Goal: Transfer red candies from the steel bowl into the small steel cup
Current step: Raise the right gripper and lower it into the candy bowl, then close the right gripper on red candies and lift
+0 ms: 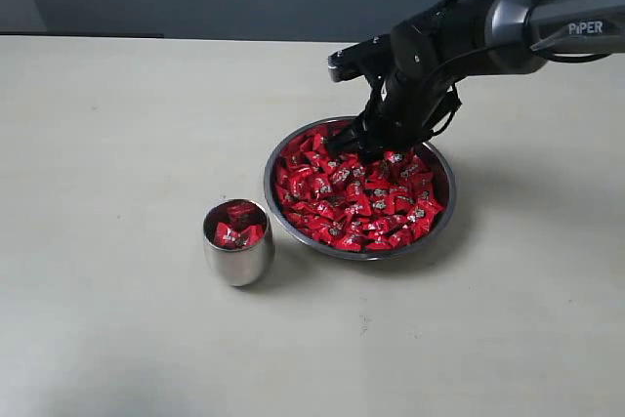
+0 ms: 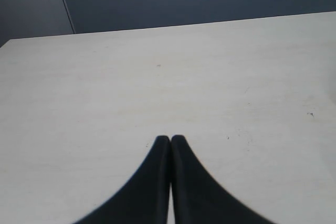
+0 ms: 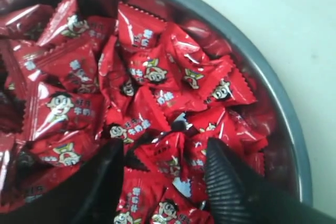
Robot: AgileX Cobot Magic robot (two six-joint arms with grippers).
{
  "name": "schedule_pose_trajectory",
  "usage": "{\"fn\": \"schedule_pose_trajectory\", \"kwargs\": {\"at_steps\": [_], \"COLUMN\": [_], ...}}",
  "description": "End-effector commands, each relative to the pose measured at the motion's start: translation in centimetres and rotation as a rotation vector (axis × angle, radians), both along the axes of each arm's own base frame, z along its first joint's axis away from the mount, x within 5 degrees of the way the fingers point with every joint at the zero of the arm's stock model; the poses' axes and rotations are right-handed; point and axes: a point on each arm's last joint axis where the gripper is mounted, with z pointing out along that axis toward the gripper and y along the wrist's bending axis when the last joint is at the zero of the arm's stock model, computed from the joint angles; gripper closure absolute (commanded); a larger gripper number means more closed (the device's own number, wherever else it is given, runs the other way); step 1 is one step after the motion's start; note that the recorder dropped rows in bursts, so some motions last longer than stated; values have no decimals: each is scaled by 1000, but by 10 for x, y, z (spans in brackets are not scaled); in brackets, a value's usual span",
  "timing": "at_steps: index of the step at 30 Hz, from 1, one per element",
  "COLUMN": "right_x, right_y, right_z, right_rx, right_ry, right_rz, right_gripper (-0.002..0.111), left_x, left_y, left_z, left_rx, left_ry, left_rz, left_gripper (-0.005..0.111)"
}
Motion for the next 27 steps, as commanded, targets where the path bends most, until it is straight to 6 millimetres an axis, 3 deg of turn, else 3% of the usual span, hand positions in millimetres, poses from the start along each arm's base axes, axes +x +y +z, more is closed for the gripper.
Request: {"fn": "schedule_pose_trajectory", "kwargs": {"at_steps": [1, 16, 27], "right_x": [2, 2, 2], "right_y": [0, 1, 1], "right_z": [-3, -16, -20], "right_rx": [0, -20, -28], "right_ry": [-1, 20, 26], "right_rz": [7, 31, 33], "right_gripper": [61, 61, 104], "left_x": [0, 0, 0], "left_y": [0, 0, 0], "left_z": [0, 0, 0], "left_rx": [1, 1, 1], "left_ry": [-12, -12, -12], "left_rz": [-5, -5, -5], "left_gripper": [106, 106, 106]}}
